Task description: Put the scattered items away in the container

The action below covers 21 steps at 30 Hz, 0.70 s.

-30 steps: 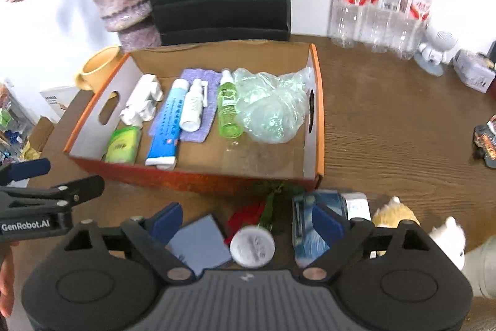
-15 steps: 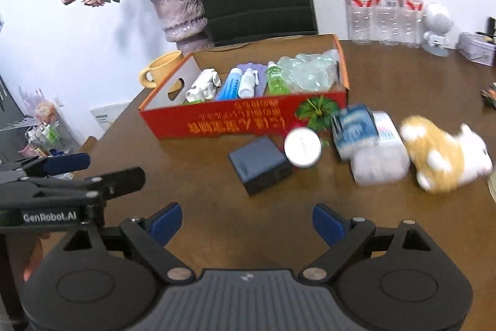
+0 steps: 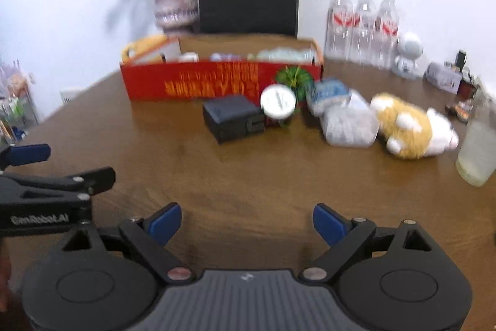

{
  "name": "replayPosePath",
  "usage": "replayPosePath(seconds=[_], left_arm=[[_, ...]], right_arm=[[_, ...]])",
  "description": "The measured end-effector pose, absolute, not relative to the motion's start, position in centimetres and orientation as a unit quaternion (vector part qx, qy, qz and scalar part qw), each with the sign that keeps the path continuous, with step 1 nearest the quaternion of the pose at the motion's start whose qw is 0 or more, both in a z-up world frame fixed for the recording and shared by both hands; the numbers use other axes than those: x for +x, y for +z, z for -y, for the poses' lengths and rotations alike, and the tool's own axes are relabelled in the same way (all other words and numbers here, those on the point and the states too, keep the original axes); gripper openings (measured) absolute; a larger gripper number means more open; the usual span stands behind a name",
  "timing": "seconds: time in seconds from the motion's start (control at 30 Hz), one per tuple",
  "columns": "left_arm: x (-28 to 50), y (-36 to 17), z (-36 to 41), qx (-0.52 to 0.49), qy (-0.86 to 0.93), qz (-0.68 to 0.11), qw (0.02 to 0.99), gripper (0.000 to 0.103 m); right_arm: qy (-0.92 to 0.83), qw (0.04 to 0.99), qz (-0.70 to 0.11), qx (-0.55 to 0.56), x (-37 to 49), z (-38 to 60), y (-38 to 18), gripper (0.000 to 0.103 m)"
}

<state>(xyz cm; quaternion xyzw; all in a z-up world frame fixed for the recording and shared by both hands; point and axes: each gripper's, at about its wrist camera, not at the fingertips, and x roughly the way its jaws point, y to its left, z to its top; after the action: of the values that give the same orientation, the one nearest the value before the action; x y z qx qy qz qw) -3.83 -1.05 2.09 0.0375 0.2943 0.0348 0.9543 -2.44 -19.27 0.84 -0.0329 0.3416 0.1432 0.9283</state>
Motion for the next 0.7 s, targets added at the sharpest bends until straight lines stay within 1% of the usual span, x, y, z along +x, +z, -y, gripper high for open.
replayPosePath(seconds=[0.07, 0.2, 0.27, 0.4, 0.53, 0.7], left_arm=[[-3.4, 1.5, 0.8, 0.032, 0.040, -0.303, 0.952, 0.103], [-2.9, 0.8, 0.5, 0.026, 0.047, -0.314, 0.948, 0.103], [-2.6, 0.5, 0.3, 0.023, 0.049, -0.320, 0.946, 0.103], [-2.1, -0.1, 0.0, 0.016, 0.054, -0.332, 0.942, 0.103], [-1.5, -0.4, -0.9, -0.013, 0.050, -0.341, 0.939, 0.103], [-1.0, -0.5, -1.0, -0.007, 0.039, -0.342, 0.939, 0.103]], right_arm=[[0.144, 0.925, -0.350, -0.018, -1.8, 19.3, 0.2, 0.092], [0.129, 0.929, -0.348, -0.013, -1.1, 19.2, -0.5, 0.097], [0.125, 0.929, -0.347, -0.017, -0.8, 19.1, -0.7, 0.103], [0.129, 0.930, -0.341, -0.036, -0.3, 18.4, -1.1, 0.103], [0.132, 0.930, -0.341, -0.037, 0.2, 18.2, -1.1, 0.103], [0.134, 0.930, -0.341, -0.038, 0.6, 18.0, -1.0, 0.103]])
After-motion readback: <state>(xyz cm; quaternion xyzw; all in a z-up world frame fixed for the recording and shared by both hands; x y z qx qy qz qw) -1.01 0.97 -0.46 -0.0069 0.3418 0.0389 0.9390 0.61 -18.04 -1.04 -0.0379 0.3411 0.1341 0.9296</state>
